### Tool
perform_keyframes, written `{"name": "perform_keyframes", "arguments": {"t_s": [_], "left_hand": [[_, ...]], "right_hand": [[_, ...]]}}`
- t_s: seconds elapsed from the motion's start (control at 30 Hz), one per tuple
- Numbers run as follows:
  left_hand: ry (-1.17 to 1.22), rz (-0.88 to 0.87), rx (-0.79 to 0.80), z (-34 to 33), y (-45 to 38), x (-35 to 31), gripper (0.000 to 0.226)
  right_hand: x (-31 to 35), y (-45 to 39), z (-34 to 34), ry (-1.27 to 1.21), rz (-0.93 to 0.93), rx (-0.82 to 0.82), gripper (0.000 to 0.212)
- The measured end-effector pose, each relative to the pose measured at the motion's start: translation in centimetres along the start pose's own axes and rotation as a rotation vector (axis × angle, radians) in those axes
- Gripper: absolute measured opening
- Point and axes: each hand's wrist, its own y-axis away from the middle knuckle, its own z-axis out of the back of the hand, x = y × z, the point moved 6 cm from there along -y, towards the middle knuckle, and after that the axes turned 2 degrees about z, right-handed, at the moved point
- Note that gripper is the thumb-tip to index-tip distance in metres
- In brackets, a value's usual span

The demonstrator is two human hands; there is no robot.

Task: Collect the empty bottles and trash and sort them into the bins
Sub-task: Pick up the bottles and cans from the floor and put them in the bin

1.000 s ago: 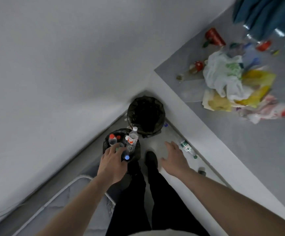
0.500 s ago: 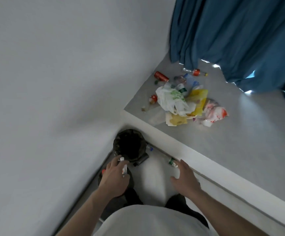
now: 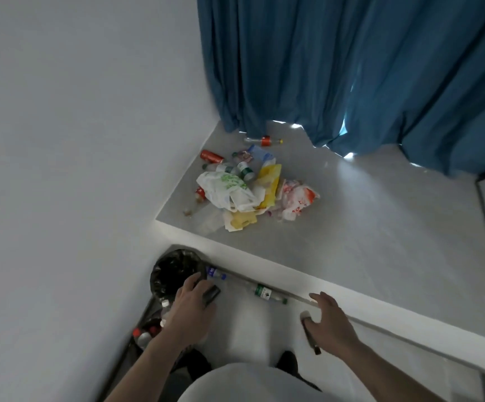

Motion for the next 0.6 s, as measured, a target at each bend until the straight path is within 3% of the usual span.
{"name": "perform_keyframes", "arguments": {"t_s": [0.2, 0.6], "left_hand": [[-0.037, -0.043, 0.011, -3.7, 0.4, -7.1, 0.052], [-0.079, -0.197, -0.007, -2.2, -5.9, -14.4, 0.045]], "right_hand": [[-6.9, -0.6, 5.3, -0.03, -0.033, -0.038, 0.065], [-9.5, -3.3, 8.3, -0.144, -0.057, -0.076, 0.065]]}}
